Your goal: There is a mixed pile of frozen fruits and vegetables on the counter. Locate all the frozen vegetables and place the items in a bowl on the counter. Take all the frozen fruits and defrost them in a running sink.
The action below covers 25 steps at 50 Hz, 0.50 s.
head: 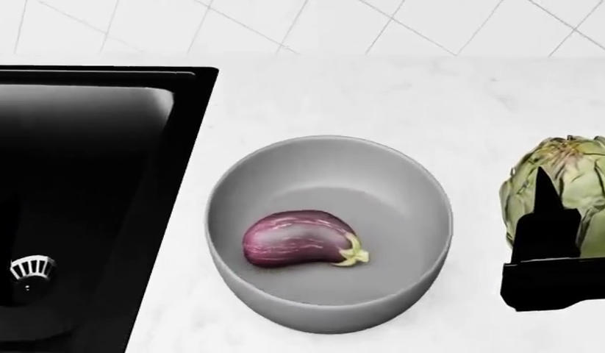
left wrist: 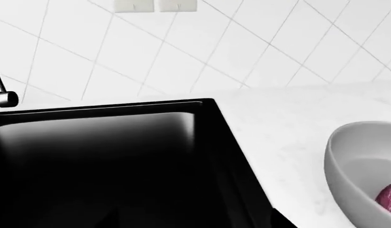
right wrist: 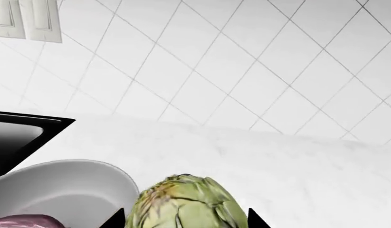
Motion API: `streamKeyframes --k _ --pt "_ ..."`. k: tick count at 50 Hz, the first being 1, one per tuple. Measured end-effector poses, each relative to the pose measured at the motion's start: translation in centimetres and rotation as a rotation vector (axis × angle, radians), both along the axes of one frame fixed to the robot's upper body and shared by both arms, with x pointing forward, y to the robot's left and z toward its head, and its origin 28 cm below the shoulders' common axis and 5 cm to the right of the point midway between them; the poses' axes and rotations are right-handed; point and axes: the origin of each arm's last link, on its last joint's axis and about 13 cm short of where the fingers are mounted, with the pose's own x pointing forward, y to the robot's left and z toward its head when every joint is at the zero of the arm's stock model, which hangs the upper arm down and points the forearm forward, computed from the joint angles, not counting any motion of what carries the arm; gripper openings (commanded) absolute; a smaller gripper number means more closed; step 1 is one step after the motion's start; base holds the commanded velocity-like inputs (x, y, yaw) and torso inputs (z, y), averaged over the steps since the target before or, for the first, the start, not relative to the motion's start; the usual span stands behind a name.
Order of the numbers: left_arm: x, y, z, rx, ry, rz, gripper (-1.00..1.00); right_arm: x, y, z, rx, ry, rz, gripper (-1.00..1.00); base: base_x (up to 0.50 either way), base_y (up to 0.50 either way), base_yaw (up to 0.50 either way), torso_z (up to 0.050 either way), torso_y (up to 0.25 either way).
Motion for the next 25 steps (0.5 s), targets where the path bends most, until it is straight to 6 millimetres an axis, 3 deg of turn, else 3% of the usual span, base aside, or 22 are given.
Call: streamKeyframes --k 12,25 --pt "-0.1 0.2 0.0 0.003 0.001 0.000 1.00 -0.1 -0.2 -0.3 0.000 0.009 -0.012 -1.00 0.41 0.00 0.00 0.000 0.003" --pt "-0.1 0.0 0.0 0.007 0.002 -0.004 1.00 1.1 1.0 1.0 0.010 0.035 0.067 -1.00 0.00 0.00 0.00 0.001 0.001"
